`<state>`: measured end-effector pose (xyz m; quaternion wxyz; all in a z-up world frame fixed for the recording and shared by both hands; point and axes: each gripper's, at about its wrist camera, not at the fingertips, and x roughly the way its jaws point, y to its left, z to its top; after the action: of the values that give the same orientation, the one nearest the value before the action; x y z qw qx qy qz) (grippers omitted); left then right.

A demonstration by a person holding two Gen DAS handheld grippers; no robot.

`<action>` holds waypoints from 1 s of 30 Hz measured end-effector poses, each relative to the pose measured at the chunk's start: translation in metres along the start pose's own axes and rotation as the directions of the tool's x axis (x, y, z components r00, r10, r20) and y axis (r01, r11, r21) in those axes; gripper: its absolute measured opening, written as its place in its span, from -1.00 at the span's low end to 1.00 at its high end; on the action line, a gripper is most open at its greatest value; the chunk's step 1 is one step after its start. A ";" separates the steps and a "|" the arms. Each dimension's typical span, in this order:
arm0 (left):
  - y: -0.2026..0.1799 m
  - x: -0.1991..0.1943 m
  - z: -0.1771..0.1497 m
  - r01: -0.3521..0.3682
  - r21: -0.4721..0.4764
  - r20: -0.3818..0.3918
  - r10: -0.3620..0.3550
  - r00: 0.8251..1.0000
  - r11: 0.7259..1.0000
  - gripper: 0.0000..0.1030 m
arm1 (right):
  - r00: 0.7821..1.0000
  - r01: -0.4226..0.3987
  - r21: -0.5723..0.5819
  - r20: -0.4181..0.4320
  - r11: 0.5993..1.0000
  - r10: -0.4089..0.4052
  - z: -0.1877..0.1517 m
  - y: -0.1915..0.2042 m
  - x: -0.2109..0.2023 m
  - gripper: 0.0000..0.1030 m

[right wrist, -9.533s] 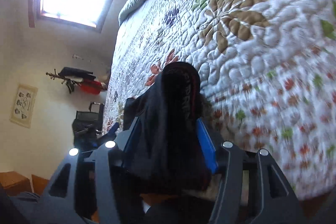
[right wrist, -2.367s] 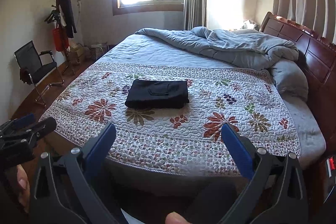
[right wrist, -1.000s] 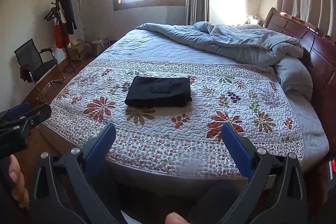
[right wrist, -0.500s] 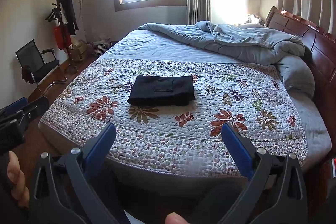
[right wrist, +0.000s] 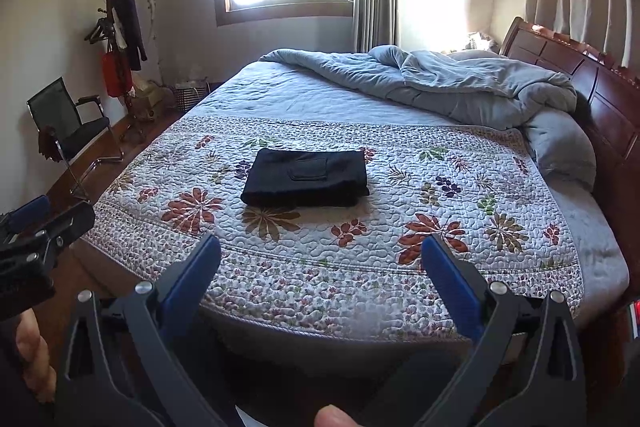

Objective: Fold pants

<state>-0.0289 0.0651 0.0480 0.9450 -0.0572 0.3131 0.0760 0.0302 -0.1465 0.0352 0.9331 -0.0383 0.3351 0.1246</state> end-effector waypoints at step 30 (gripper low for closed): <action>0.006 0.007 -0.001 -0.017 -0.019 -0.014 0.017 1.000 1.000 0.92 | 1.000 -0.005 -0.003 -0.023 1.000 0.005 -0.002 0.003 0.010 0.94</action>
<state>-0.0247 0.0719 0.0427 0.9414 -0.0641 0.3195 0.0866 0.0358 -0.1423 0.0277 0.9288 -0.0405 0.3457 0.1269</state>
